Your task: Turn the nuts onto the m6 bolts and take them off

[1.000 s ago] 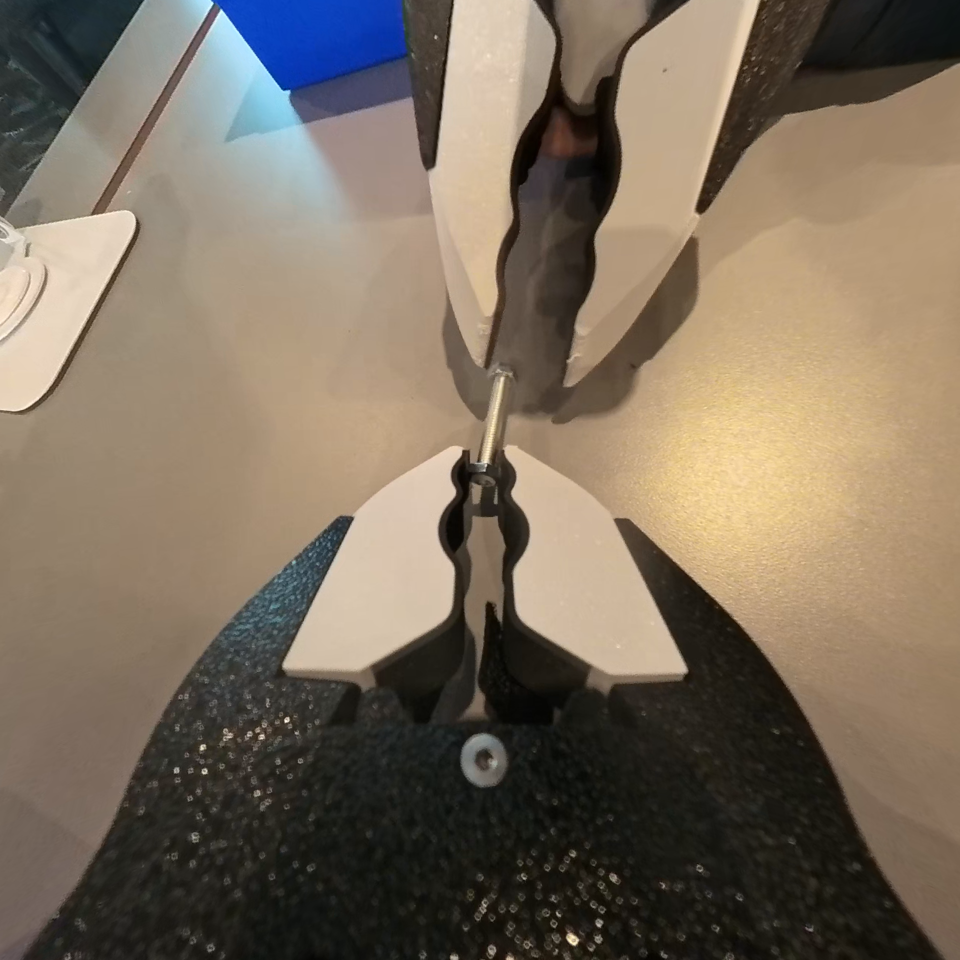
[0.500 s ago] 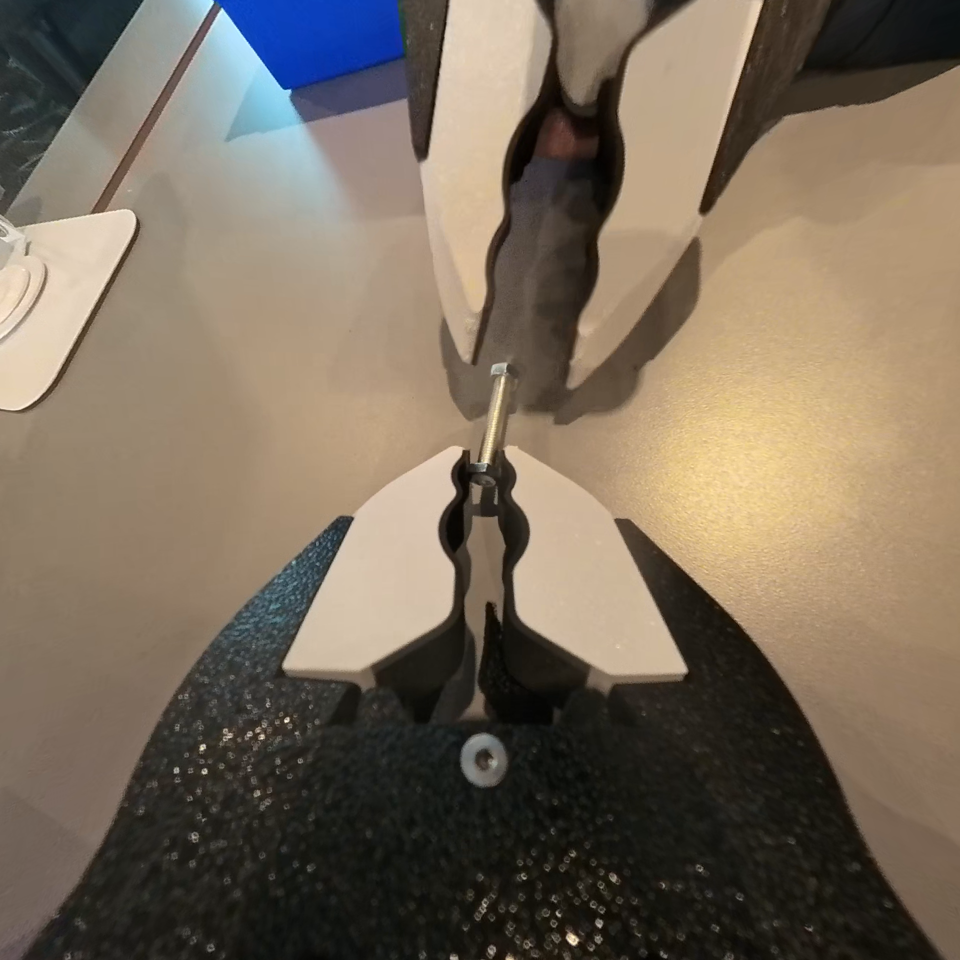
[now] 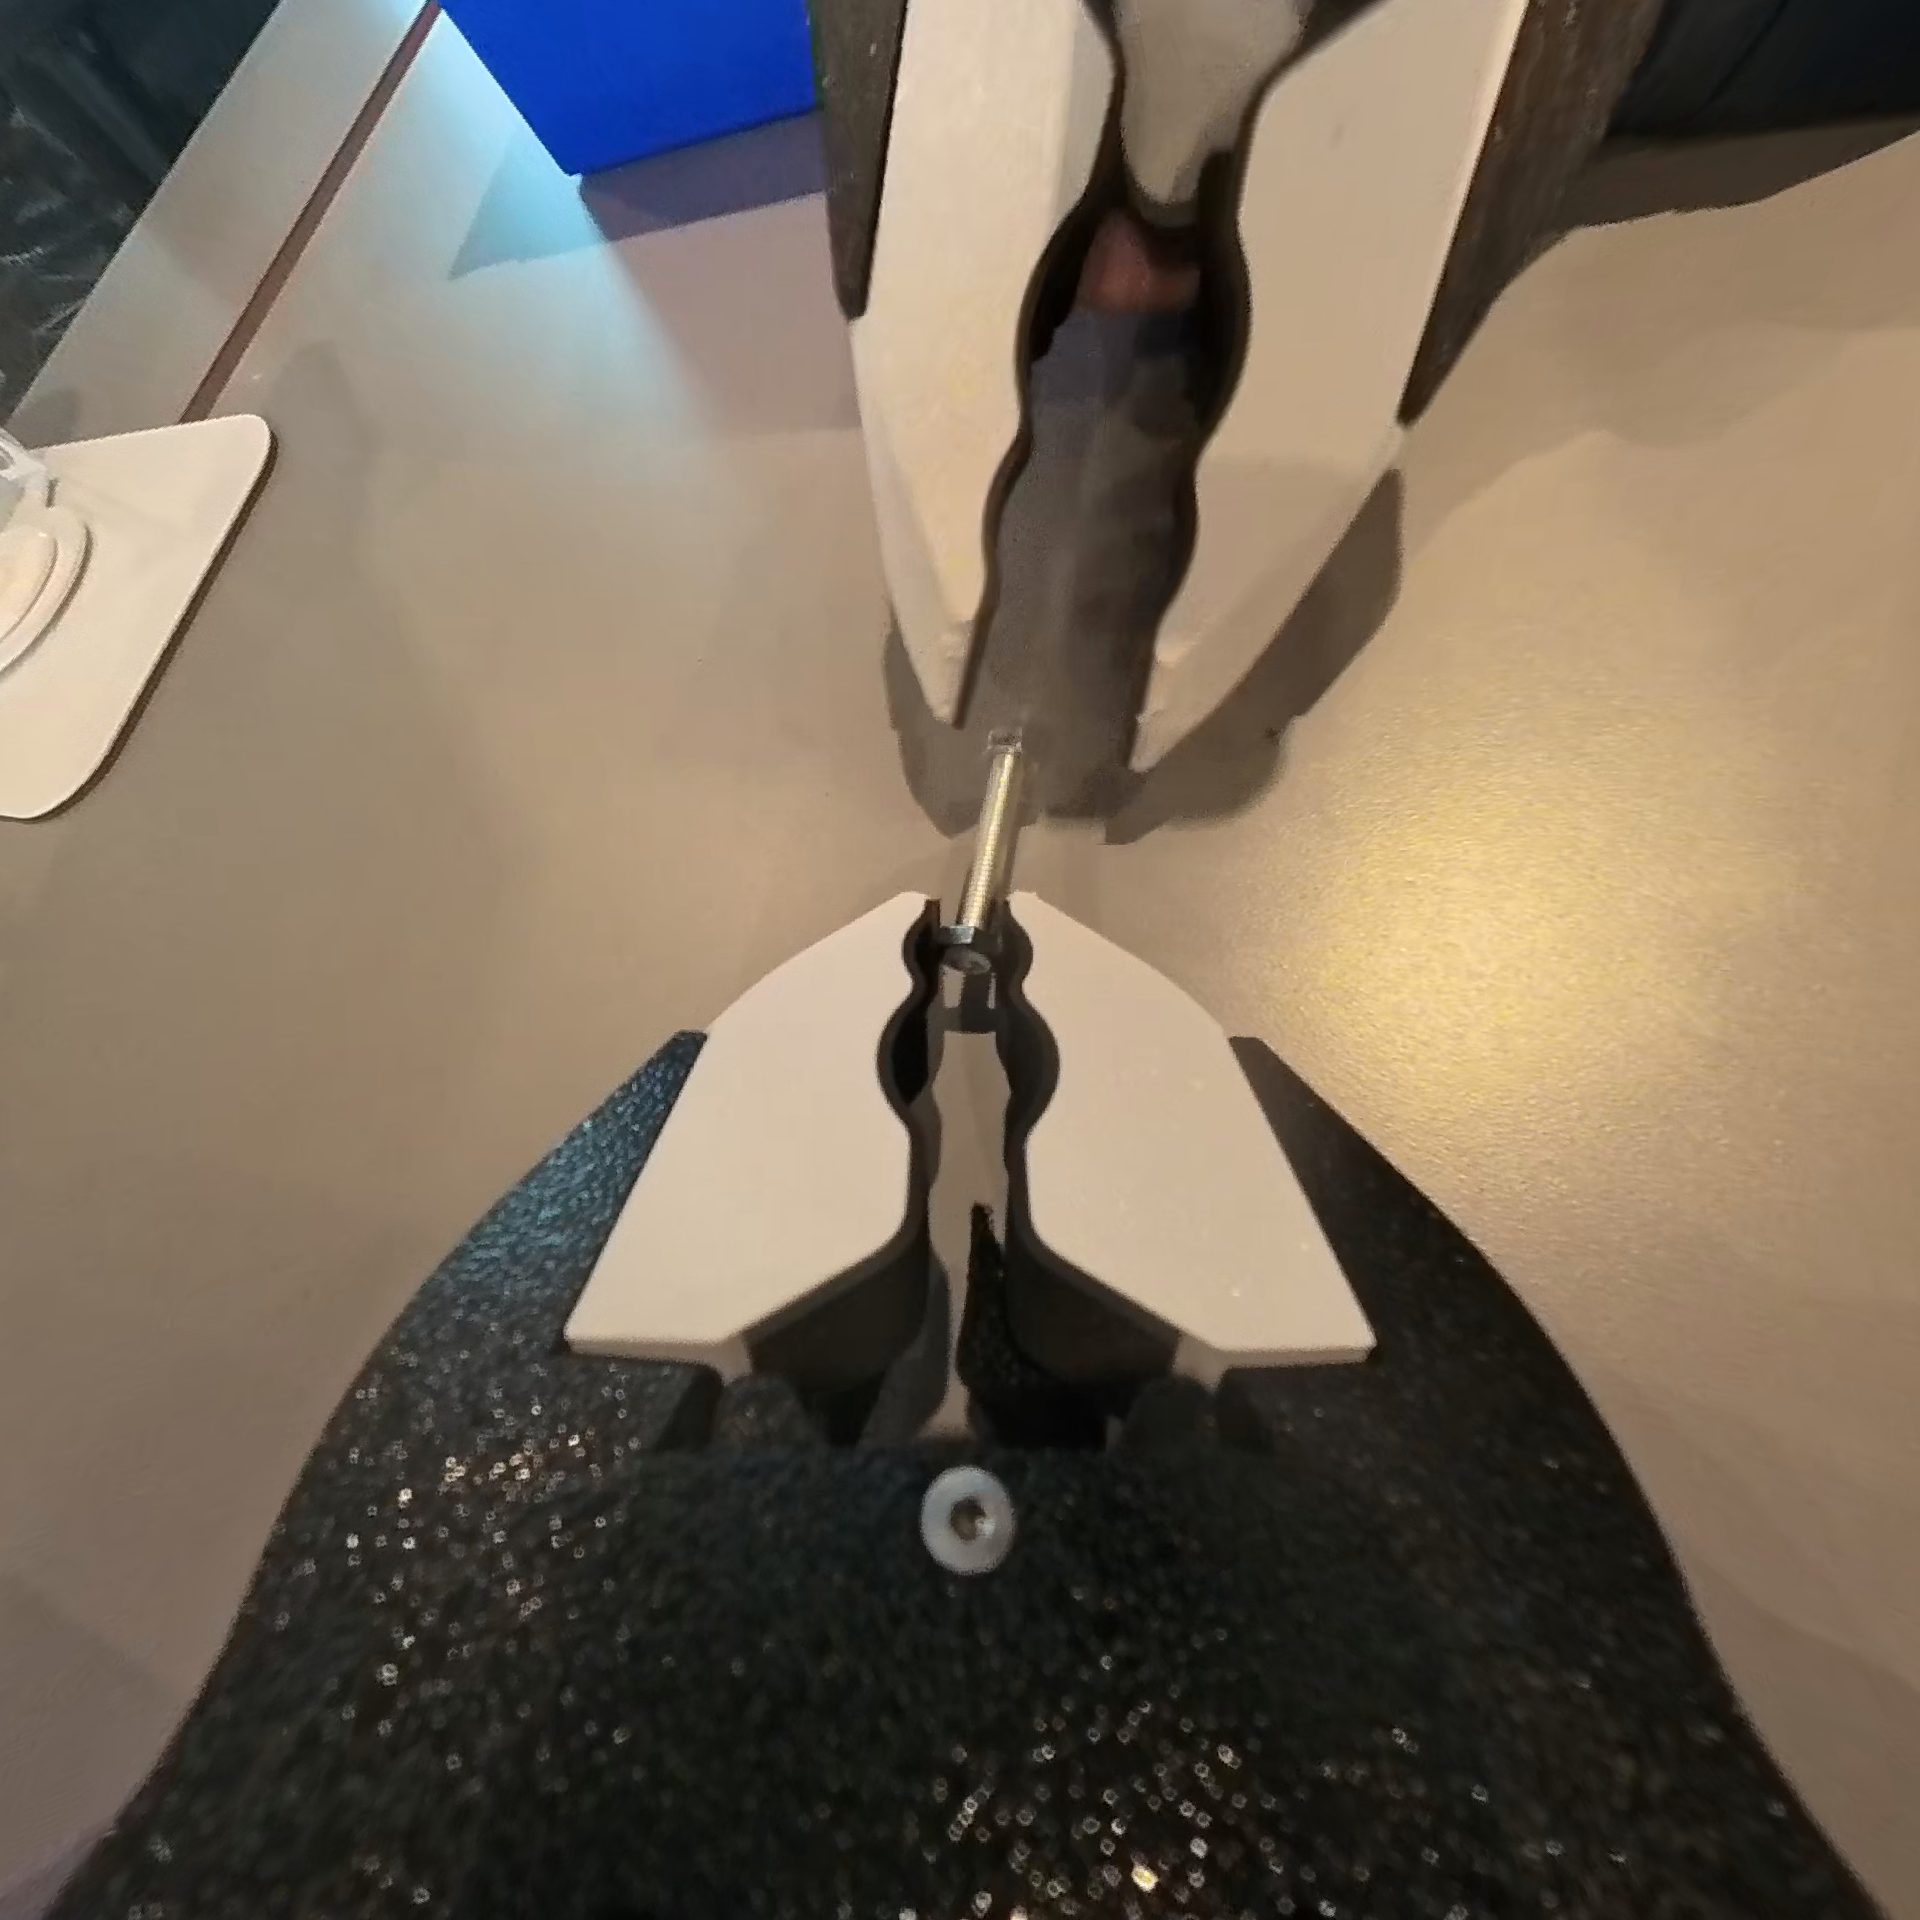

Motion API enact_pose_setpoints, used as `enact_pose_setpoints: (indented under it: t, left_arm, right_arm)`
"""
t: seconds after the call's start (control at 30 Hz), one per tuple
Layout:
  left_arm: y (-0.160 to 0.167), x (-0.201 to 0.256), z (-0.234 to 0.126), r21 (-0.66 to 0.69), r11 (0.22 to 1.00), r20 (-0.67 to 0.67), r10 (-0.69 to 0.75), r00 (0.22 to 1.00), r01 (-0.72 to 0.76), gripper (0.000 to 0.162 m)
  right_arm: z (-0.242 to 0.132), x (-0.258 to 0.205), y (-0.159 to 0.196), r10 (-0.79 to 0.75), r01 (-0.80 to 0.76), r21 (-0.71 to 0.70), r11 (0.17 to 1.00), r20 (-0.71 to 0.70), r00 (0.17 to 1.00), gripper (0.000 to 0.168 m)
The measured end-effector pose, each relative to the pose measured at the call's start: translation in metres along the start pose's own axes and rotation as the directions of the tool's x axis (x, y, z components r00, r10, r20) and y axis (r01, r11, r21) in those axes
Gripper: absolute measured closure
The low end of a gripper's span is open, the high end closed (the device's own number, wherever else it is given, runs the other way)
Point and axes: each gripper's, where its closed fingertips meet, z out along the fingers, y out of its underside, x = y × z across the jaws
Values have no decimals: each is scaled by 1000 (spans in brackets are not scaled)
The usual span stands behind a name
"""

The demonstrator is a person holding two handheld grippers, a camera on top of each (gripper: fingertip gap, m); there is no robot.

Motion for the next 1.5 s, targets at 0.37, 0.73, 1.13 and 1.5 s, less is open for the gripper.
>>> enact_pose_setpoints:
  t: [0.37, 0.73, 1.13, 1.5]
  left_arm:
    - [0, 0, 0, 0, 1000, 0, 0, 1000, 0, 152]
    - [0, 1, 0, 0, 1000, -1, -1, 1000, 1, 152]
    - [0, 1, 0, 0, 1000, -1, -1, 1000, 1, 152]
    - [0, 1, -1, 1, 1000, -3, 1, 1000, -1, 153]
  right_arm:
    - [-6, 0, -4, 20, -20, 31, 999, 21, 1000, 153]
    - [-6, -9, -4, 31, -34, 25, 999, 85, 996, 167]
    - [-4, -12, 0, 18, -19, 2, 1000, 92, 996, 165]
    - [1, -5, 6, -8, 9, -36, 999, 28, 1000, 145]
